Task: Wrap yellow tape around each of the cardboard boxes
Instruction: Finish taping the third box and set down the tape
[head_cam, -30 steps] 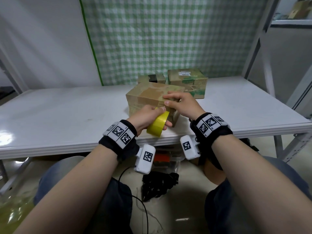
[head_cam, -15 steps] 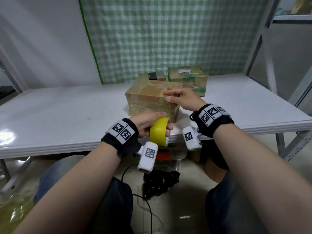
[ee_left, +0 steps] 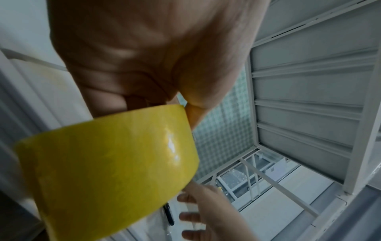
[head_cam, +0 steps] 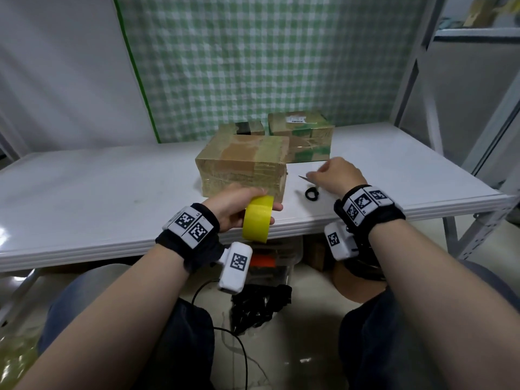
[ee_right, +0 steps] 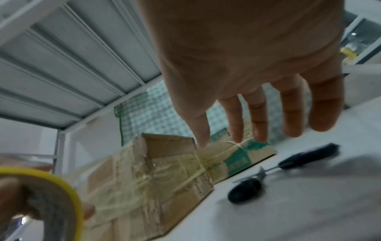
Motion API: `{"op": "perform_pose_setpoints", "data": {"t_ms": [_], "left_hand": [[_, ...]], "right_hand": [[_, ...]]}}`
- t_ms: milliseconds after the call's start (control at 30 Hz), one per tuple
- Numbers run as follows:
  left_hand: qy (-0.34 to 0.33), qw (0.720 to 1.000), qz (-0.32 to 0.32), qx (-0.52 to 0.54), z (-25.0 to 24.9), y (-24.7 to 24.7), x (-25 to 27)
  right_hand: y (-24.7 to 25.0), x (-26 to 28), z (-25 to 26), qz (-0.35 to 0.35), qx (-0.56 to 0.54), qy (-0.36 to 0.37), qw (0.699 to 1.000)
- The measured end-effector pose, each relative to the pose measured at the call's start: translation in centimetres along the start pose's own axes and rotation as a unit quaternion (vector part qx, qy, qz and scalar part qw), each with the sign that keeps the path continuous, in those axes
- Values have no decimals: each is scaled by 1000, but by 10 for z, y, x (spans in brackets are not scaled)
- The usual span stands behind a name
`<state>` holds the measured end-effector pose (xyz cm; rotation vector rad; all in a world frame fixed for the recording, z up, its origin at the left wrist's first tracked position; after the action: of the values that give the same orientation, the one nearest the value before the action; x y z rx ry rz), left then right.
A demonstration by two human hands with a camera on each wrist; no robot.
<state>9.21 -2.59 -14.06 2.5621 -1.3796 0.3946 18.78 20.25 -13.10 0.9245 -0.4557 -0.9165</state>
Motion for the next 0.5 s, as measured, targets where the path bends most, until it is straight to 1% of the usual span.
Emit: {"op": "perform_pose_setpoints", "data": {"t_ms": [67,133,233,333,400,500], "left_hand": [[0,1000,-2,1,0,1,0],[-1,1000,-3,4,1,2,0],[-2,1000,-6,3,1,3,0],[-6,1000,-9,4,2,3,-1],[-8,1000,-12,8,2,3,-1],[-11,1000,-15,10,2,3,0]], "right_hand": [[-8,-1,-13,32,56,-48,997],[-15,2,-17,57,98,-72,991],[-22,5,-15,56,137,-70,986],[-24,3,-13,64,125,-55,989],[-20,6,-13,71,122,-48,989],[-6,16,-16,59,129,-51,989]]}}
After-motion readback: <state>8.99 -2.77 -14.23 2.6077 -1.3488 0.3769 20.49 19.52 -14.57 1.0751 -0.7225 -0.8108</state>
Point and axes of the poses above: each hand's wrist, its own x-axis away from the middle knuckle, its own y-axis out of the back of the hand, z = x × y, the point moved 6 cm from there along -x, towards the middle knuckle, and after that the axes turned 2 degrees about -y, right-handed, at the moved point
